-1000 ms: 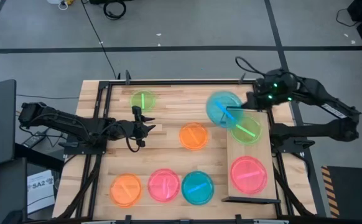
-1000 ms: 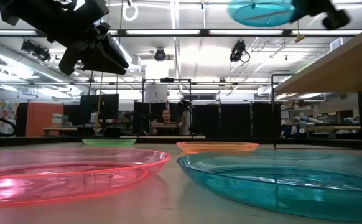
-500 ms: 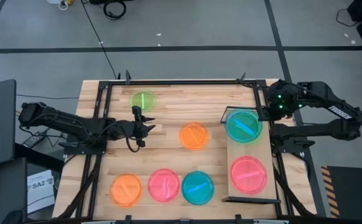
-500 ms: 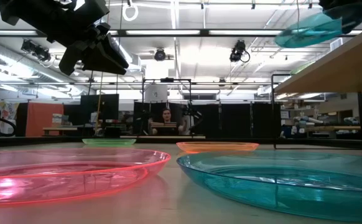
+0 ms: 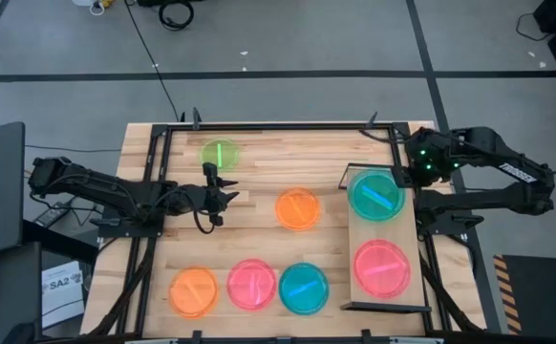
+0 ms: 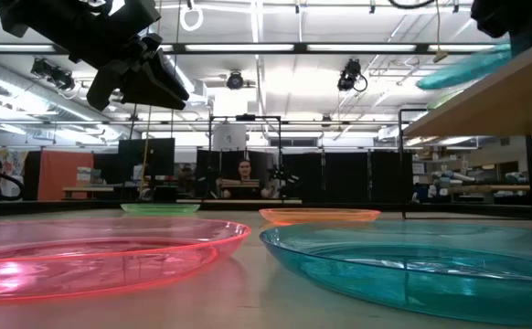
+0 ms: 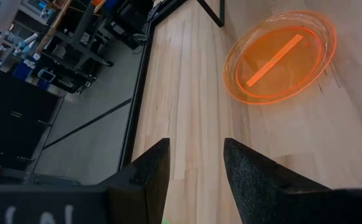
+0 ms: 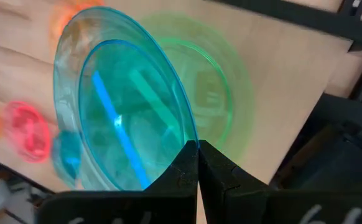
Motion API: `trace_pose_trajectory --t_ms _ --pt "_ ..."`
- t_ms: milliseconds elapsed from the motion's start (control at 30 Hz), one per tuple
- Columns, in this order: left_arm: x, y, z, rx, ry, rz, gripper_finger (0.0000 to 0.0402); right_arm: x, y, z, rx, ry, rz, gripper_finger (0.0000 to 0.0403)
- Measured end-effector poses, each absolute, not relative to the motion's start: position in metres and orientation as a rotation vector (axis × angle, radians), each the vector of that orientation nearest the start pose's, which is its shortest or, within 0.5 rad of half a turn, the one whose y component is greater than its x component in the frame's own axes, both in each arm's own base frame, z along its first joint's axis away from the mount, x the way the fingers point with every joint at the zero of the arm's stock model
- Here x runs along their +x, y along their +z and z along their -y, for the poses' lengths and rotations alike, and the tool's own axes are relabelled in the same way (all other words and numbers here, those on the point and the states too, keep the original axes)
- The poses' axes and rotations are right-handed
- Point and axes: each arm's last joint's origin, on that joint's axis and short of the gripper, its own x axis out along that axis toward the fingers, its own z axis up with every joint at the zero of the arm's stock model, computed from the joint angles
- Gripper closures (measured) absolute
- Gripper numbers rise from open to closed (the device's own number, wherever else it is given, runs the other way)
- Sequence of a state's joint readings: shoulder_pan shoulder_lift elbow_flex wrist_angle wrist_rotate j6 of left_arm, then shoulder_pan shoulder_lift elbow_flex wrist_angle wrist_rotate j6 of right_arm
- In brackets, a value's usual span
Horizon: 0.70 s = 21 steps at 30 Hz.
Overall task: Place and stack plates onto a shelf
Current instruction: Stack the top blue transparent plate on top of the green transparent plate on the shelf
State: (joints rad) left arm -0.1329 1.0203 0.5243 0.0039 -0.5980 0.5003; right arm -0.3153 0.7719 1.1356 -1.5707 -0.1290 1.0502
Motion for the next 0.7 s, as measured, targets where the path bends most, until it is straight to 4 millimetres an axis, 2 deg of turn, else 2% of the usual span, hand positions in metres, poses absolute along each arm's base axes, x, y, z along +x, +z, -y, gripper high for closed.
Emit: trace_pose_trajectory --t_ms 267,700 --pt "0.207 0.221 0.011 0.66 0.332 -0.572 0.0244 0.074 0.32 0.02 1.165 -0.787 -1.098 0.0395" --pt "0.207 0.221 0.011 0.66 0.332 -0.572 0.0244 0.073 0.319 0.023 1.079 -0.867 -1.069 0.038"
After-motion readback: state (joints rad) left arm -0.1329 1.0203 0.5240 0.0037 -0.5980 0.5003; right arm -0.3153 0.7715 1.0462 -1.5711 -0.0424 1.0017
